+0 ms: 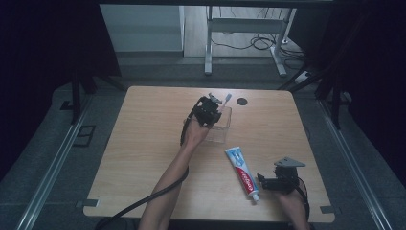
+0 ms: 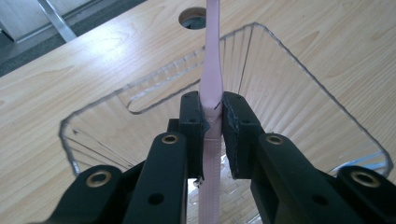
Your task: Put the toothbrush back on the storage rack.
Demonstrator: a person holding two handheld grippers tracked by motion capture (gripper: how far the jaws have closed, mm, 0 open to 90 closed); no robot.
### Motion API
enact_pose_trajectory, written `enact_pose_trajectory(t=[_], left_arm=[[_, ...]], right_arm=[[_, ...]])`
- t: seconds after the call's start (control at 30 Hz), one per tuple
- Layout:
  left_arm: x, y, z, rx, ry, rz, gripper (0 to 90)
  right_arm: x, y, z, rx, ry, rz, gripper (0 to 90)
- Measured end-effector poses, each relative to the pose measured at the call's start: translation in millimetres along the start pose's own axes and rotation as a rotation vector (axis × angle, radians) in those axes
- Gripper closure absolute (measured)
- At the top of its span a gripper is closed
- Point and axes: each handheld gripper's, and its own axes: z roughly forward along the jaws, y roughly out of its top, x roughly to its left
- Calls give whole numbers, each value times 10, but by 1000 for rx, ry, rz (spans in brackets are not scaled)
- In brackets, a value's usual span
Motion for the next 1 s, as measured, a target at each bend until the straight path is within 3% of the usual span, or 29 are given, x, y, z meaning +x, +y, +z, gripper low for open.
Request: enact_pose_trajectory(t=[0.3,0.53,1.0], left_arm=[[-63,13,43,39,16,29,780],[-60,22,47,49,14,17,773],[-81,52,-7,32,-2,-4,579]], right_arm=[[0,0,0,0,0,-1,61],[1,2,2,0,0,-1,61],[1,2,2,0,0,-1,62]])
